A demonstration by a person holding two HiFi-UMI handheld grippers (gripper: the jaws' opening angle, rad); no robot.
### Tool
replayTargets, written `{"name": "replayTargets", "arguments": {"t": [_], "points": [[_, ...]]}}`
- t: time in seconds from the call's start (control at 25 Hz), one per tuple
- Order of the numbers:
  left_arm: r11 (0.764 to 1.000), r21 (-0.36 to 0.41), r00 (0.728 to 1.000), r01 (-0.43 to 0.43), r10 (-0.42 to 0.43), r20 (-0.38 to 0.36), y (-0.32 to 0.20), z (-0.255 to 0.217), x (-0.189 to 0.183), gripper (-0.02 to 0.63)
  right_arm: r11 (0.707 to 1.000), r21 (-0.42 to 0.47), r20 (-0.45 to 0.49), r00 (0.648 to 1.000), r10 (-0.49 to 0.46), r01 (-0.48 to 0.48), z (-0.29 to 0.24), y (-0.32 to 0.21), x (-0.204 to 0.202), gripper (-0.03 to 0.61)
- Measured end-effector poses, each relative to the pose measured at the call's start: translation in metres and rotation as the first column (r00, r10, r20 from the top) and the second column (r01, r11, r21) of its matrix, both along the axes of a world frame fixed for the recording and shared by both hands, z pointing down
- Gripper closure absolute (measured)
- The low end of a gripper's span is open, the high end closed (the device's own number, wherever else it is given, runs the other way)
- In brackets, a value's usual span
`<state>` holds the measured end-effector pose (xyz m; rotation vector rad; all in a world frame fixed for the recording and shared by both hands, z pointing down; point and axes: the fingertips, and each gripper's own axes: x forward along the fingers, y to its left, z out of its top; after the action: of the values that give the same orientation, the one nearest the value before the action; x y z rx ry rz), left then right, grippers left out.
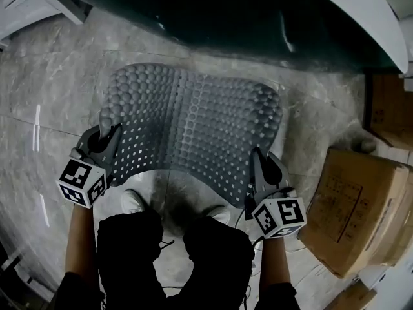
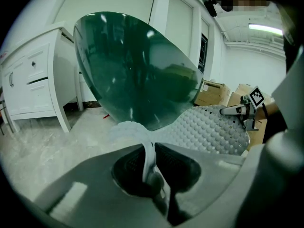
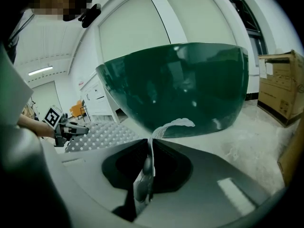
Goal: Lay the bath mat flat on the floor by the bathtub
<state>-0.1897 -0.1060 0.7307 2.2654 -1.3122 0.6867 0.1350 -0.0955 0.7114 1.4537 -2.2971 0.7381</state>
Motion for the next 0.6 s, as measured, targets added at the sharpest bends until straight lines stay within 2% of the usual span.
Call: {"name": "replayTargets", "arguments": {"t": [0.32,0.6], "points": [[1.0,0.001,1.0,-0.028,0.028,-0.008,-0.005,0.049,0.003,0.592,1.0,0.006,0.004,1.0,-0.005,0.005,0.05,-0.004,0.002,0.528],[0.998,0.024,0.999,-0.052,0.052,0.005,-0.004,0.077,0.004,0.592,0.999,0.035,0.003,1.0,-0.016,0.016,0.074,-0.003,-0.002,0.528]]}}
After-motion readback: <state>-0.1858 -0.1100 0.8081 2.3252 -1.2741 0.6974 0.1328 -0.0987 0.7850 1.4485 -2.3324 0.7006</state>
